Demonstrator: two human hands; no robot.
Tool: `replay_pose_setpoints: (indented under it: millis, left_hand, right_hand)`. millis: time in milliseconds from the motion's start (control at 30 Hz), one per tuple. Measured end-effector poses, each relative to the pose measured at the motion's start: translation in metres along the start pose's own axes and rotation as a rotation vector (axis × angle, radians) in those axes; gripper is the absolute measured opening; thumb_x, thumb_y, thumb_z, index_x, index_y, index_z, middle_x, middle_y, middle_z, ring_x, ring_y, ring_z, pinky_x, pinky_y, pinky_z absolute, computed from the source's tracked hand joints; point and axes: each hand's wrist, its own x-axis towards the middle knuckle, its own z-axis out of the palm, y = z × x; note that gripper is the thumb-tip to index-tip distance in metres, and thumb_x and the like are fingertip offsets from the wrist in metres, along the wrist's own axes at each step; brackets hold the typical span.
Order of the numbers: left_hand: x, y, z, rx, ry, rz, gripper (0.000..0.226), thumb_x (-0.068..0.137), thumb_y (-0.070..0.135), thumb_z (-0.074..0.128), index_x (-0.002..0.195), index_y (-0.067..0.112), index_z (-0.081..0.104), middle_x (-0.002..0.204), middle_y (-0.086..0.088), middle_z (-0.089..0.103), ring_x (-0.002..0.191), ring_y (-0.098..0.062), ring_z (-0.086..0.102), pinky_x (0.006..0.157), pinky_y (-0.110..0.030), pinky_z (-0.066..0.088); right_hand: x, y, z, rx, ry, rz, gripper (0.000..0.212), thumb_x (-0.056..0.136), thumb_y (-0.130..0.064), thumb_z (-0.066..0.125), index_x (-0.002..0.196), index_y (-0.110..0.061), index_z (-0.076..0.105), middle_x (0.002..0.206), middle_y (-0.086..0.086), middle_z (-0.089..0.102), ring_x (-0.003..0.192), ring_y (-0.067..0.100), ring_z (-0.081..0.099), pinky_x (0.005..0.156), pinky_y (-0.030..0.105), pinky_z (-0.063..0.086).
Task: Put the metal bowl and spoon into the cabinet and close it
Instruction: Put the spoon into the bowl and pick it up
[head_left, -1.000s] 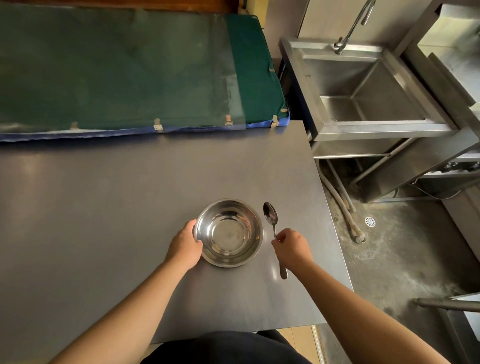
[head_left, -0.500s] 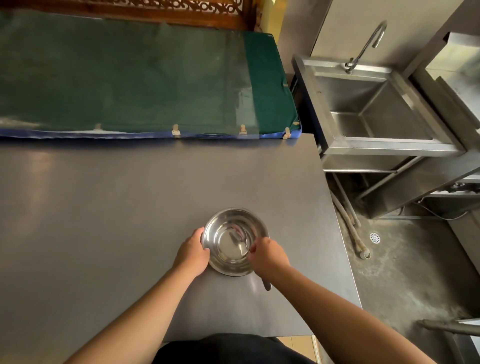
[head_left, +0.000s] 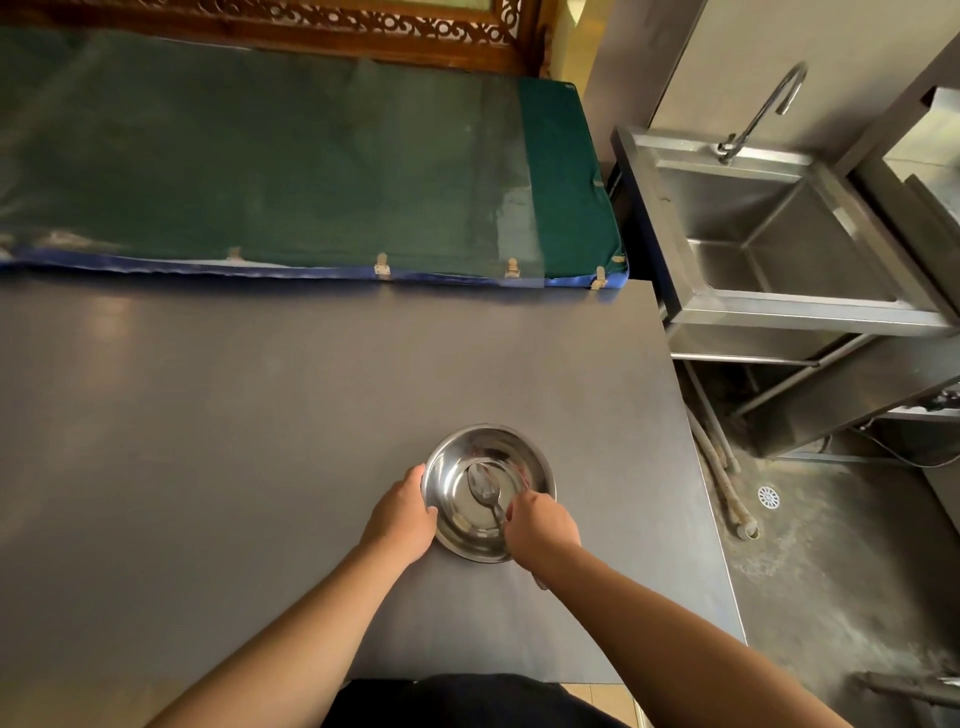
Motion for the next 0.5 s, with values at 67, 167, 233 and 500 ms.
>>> replay_pose_setpoints:
  millis: [67, 167, 233, 500]
  left_hand:
    - [-0.001, 0.0, -0.001, 0.024, 0.006, 0.02, 0.055, 0.093, 0.019, 0.061, 0.144, 0.017, 0.041, 0.134, -0.009, 0.06, 0.119, -0.031, 0.059, 0.095, -0.036, 0.048]
    - [-0.001, 0.001, -0.001, 0.045, 0.006, 0.04, 0.054, 0.092, 0.022, 0.062, 0.142, 0.016, 0.043, 0.134, -0.009, 0.059, 0.119, -0.031, 0.059, 0.095, -0.036, 0.048]
    - [0.0, 0.001, -0.002, 0.042, 0.007, 0.025, 0.059, 0.092, 0.027, 0.063, 0.145, 0.015, 0.041, 0.139, -0.011, 0.054, 0.122, -0.031, 0.057, 0.098, -0.035, 0.046]
    - [0.013, 0.008, -0.01, -0.105, 0.013, -0.107, 0.073, 0.09, 0.032, 0.064, 0.154, 0.015, 0.033, 0.147, -0.011, 0.048, 0.13, -0.028, 0.051, 0.104, -0.035, 0.041]
  right_hand:
    - [0.001, 0.0, -0.001, -0.013, 0.005, -0.018, 0.023, 0.093, -0.006, 0.05, 0.106, -0.005, 0.069, 0.097, 0.014, 0.074, 0.084, 0.035, 0.073, 0.072, 0.04, 0.062]
    - [0.005, 0.002, -0.005, 0.018, 0.047, -0.059, 0.022, 0.095, -0.017, 0.05, 0.105, -0.01, 0.069, 0.097, 0.01, 0.074, 0.085, 0.032, 0.071, 0.075, 0.039, 0.06]
    - [0.007, 0.005, -0.01, 0.066, 0.095, -0.094, 0.024, 0.096, -0.025, 0.053, 0.114, -0.015, 0.065, 0.106, 0.008, 0.07, 0.094, 0.03, 0.068, 0.078, 0.037, 0.057]
    - [0.016, 0.029, -0.024, 0.242, 0.162, -0.061, 0.042, 0.092, -0.011, 0.053, 0.134, -0.016, 0.049, 0.129, 0.009, 0.05, 0.114, 0.03, 0.055, 0.093, 0.042, 0.051]
